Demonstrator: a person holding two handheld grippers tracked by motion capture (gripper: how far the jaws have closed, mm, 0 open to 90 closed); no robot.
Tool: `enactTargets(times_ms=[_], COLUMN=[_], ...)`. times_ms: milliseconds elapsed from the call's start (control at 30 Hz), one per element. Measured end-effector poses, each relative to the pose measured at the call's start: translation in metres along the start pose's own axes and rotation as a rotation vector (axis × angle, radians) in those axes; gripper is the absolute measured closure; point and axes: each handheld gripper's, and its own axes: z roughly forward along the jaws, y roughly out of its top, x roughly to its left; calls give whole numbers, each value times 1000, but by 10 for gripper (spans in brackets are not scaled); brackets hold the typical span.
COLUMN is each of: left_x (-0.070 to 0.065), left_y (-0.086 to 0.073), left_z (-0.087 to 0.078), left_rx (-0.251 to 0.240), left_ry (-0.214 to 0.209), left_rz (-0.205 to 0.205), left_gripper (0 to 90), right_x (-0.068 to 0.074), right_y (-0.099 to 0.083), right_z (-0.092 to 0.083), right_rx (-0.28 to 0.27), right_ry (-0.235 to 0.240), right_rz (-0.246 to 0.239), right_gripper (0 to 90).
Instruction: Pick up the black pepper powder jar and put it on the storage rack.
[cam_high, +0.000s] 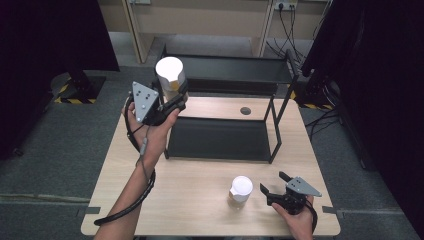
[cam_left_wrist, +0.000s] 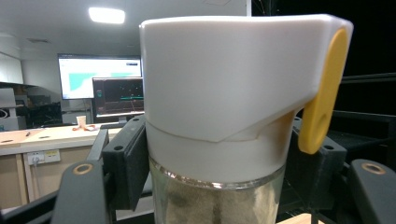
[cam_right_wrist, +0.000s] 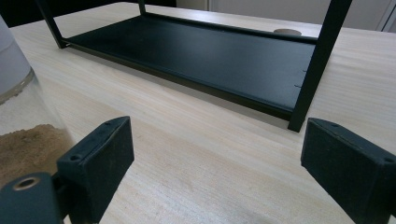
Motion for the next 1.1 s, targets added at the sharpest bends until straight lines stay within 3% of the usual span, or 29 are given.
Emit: enactTargets(times_ms=[1100], left_x=[4], left_y=[32], left_z=[40], left_rx=[8], left_ry=[57], left_rz=[1], left_gripper=[305], right_x=[0], right_y=[0], right_z=[0], right_rx=[0], right_ry=[2], right_rz=[-1], right_gripper=[97])
